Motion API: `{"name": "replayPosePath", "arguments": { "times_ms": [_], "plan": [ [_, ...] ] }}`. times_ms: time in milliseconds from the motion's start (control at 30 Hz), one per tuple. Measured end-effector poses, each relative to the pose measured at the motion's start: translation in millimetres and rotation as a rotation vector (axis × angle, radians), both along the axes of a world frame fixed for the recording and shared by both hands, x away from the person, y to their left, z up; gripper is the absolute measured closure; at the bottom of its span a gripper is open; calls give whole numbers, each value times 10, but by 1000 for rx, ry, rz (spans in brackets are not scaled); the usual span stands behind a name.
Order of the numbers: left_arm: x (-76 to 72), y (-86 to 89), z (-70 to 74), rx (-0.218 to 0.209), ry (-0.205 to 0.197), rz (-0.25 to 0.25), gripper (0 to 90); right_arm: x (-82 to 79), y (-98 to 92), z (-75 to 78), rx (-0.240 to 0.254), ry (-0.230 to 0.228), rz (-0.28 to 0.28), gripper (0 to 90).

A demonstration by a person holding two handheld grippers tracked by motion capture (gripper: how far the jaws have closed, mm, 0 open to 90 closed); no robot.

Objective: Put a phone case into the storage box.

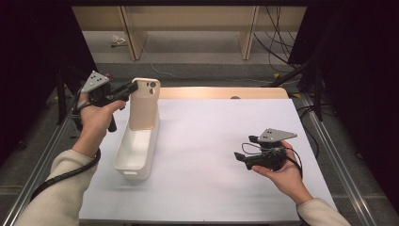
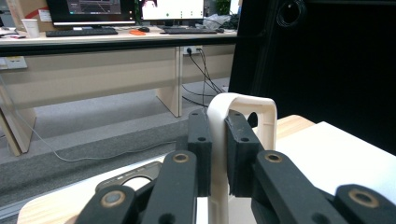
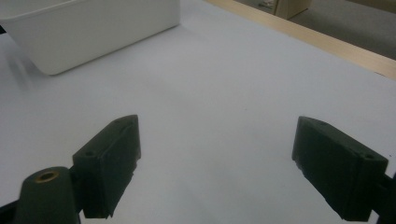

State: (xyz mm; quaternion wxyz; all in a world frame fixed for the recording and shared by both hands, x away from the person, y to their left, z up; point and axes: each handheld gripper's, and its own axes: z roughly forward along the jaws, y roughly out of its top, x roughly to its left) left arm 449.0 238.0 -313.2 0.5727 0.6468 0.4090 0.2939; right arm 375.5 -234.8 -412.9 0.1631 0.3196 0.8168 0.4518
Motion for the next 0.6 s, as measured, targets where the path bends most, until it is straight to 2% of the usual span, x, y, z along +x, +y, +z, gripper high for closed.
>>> {"name": "replayPosePath", "arguments": {
  "times_ms": [267,367,600],
  "plan": [
    [54,76,-35,-17,-7,32,820,1,-3,8,3,-3,-1,161],
    [80,93,-67,-16,-22,43,820,2,-3,11,4,-4,-1,161],
    [158,127,-177,-16,-19,71,820,3,-5,10,6,-3,-2,161]
  ]
}}
